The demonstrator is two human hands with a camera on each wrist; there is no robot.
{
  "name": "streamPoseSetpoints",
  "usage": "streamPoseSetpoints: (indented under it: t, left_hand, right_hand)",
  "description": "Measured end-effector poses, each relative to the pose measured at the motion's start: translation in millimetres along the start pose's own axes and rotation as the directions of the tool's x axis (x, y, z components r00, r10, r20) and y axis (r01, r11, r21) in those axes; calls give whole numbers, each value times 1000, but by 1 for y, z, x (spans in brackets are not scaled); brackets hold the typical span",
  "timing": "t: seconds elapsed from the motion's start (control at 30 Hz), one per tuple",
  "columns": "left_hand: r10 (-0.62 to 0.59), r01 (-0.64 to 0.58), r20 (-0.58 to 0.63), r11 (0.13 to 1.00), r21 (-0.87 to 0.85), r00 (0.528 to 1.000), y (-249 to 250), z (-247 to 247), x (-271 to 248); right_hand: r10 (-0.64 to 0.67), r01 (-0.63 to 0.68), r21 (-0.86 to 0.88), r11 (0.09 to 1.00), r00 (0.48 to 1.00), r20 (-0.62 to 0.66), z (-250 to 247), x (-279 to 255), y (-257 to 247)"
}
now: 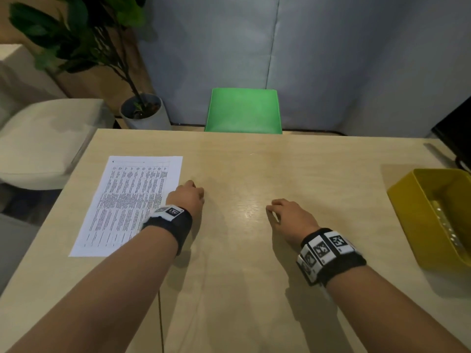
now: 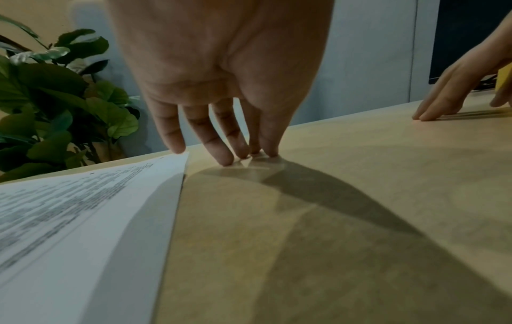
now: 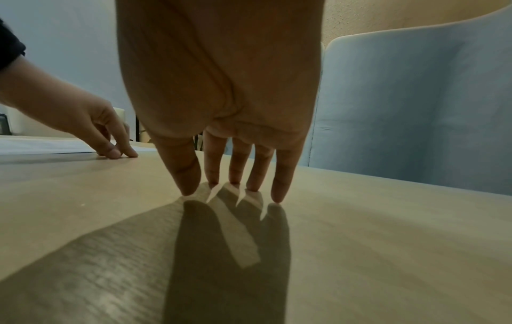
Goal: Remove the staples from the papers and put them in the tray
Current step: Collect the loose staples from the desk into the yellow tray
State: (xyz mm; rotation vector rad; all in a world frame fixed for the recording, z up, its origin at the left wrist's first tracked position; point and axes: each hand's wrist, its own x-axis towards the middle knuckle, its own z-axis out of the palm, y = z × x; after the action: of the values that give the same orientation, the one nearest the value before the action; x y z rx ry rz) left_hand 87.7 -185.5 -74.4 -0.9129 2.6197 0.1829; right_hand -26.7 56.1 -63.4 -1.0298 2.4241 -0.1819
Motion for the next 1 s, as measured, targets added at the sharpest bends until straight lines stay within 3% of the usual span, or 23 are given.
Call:
streamPoseSetpoints:
  t: [0.3,0.6,1.0]
  left_hand:
    - [-147,136,-46,974,-183,988,1,0,0]
    - [-72,72,-10,996,47,997,5,3,1]
    - [0,-3,-36,997,-81,999,-6,15,-11]
  right_hand:
    - [1,-1,7,1000,1000,27,5,-2,3]
    - [0,-2,47,999,999,53,3,-4,4]
    - [-9,7,23,1000,996,91,-2,-2,3]
